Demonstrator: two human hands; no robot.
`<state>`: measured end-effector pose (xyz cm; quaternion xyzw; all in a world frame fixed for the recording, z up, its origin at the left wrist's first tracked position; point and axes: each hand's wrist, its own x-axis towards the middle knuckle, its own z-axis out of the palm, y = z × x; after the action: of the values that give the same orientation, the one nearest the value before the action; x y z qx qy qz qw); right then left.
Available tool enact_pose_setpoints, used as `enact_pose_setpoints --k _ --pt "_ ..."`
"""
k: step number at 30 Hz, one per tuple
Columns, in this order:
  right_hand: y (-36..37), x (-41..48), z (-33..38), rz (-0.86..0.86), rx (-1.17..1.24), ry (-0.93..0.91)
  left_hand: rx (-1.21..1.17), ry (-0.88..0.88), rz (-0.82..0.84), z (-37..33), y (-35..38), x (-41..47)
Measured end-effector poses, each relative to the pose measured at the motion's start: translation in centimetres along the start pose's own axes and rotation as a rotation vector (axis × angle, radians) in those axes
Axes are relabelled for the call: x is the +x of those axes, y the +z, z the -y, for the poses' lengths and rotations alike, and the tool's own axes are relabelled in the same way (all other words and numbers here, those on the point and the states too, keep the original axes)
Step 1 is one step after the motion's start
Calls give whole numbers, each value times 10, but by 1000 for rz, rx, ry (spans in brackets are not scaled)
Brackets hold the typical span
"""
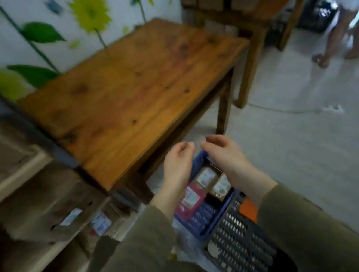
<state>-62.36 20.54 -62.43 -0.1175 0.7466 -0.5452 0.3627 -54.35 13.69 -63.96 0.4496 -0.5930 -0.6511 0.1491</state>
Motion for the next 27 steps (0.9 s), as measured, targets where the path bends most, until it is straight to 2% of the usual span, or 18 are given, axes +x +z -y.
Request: enact_pose_setpoints --k 6,11,15,22,27 --pt "46 -102 83 287 -105 -235 -128 118 -309 -57 -103 -112" --pt "119 -174 142 535 -120 -401 -187 257 -545 -87 -201 -190" --pt "183 -226 175 670 -138 -513 -169 341 -714 -101 -266 -241" --pt "281 -295 212 762 -152 -666 -110 456 -859 -121 -370 -303" --pt "339 -323 241 703 -174 -845 -41 606 -948 -146 -444 -332"
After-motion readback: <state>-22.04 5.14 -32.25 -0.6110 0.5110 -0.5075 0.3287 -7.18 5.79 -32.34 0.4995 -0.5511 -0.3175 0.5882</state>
